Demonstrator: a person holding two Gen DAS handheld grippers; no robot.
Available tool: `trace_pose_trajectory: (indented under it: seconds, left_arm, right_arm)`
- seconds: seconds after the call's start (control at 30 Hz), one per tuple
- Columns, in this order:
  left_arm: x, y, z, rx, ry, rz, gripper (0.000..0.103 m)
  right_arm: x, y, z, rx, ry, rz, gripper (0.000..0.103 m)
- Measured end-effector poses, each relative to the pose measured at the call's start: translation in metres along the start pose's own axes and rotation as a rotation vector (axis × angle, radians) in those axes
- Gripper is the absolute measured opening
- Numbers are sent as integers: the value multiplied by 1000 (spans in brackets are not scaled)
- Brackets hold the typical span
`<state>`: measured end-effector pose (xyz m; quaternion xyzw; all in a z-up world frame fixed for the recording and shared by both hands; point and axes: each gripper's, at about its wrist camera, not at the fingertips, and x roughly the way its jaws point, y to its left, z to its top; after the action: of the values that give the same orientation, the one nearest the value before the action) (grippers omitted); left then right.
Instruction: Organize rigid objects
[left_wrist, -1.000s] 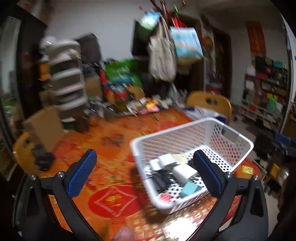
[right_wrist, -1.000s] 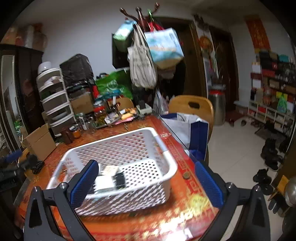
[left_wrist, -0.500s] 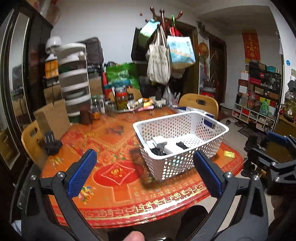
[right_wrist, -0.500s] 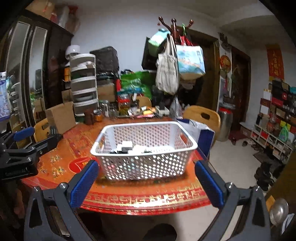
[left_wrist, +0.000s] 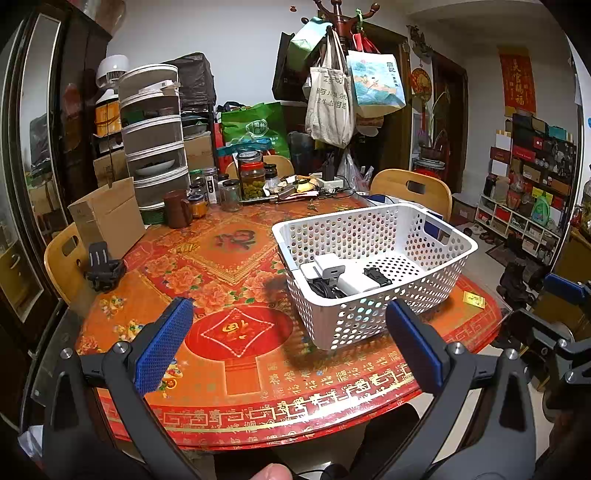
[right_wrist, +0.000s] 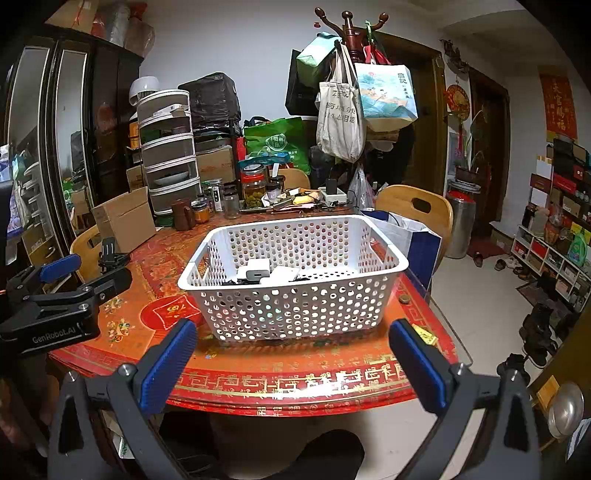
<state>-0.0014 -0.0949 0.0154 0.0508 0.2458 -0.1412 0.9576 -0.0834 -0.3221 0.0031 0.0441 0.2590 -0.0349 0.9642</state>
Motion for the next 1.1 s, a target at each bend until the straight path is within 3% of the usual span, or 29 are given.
trace_pose_trajectory:
  seconds: [1.1]
  left_arm:
    - [10, -21, 5, -12, 21, 15, 103]
  right_arm:
    - [2, 11, 0, -20, 3, 18, 103]
